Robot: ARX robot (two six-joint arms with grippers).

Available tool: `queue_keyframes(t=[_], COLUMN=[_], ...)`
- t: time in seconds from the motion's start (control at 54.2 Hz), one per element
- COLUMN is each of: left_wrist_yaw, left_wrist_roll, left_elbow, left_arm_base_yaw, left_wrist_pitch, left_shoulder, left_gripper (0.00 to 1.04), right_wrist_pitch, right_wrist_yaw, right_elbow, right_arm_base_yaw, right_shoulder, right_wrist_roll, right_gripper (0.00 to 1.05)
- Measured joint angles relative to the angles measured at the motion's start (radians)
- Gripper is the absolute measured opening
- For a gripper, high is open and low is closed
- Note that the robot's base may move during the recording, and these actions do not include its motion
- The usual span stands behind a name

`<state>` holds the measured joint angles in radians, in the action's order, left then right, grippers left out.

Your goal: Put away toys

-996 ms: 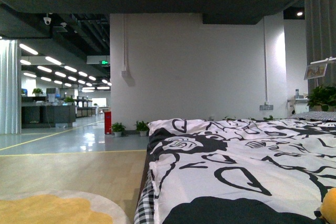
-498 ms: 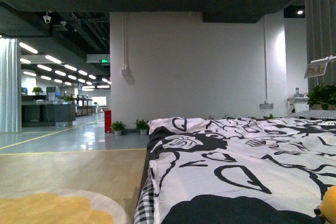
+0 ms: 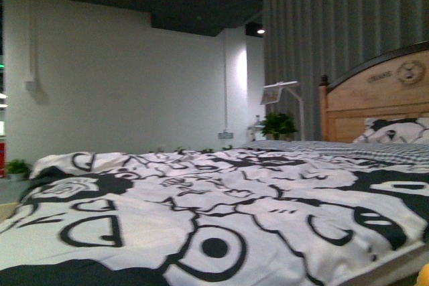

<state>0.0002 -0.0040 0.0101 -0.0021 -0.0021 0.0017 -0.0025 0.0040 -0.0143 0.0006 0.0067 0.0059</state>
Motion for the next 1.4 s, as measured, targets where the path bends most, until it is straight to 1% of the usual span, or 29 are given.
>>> queue_keyframes(t=[1.125, 1.347, 1.402], left_wrist_yaw=[-0.004, 0.007, 0.0], left_wrist_roll=[0.0, 0.0, 0.0], left_elbow=[0.0, 0.0, 0.0], left_arm_base_yaw=[0.002, 0.0, 0.0], left_wrist_pitch=[0.0, 0.0, 0.0], left_shoulder=[0.0, 0.001, 0.0], left_gripper=[0.98, 0.98, 0.98], right_wrist_pitch=[0.0, 0.0, 0.0], right_wrist_yaw=[-0.004, 0.009, -0.001], right_elbow=[0.0, 0.0, 0.0], right_arm_base_yaw=[0.0, -0.001, -0.001], right_shoulder=[0.0, 0.0, 0.0], right_wrist_roll=[0.0, 0.0, 0.0], right_gripper=[0.08, 0.08, 0.08])
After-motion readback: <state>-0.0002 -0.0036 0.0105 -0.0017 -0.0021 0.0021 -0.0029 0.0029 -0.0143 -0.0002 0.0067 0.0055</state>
